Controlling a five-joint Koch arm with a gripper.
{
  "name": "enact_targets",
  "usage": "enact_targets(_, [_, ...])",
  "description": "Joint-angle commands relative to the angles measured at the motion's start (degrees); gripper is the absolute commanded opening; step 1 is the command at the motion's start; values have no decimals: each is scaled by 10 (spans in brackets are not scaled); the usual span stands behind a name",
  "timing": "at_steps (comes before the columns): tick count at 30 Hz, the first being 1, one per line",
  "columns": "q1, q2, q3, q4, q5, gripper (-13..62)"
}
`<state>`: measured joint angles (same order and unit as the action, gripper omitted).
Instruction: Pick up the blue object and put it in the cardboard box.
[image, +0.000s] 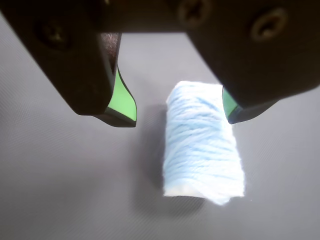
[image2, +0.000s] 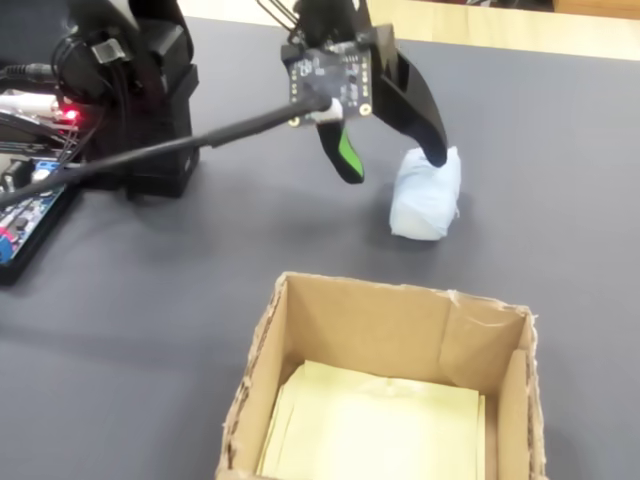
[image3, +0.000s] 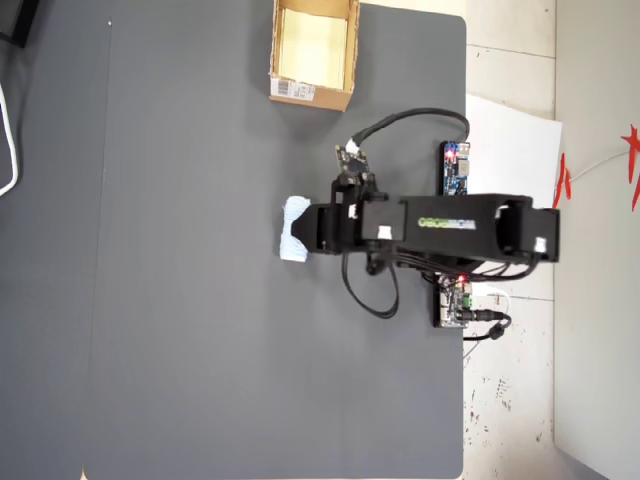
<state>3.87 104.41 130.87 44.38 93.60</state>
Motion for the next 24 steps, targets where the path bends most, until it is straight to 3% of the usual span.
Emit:
enact_targets(1, [0,-17,-51,-3,5,336])
enact_targets(10, [2,-107,-57,-60,5,318])
enact_targets(18, [6,-121,-44,-123,4,170])
enact_targets(24, [18,-90,-16,-219,22,170])
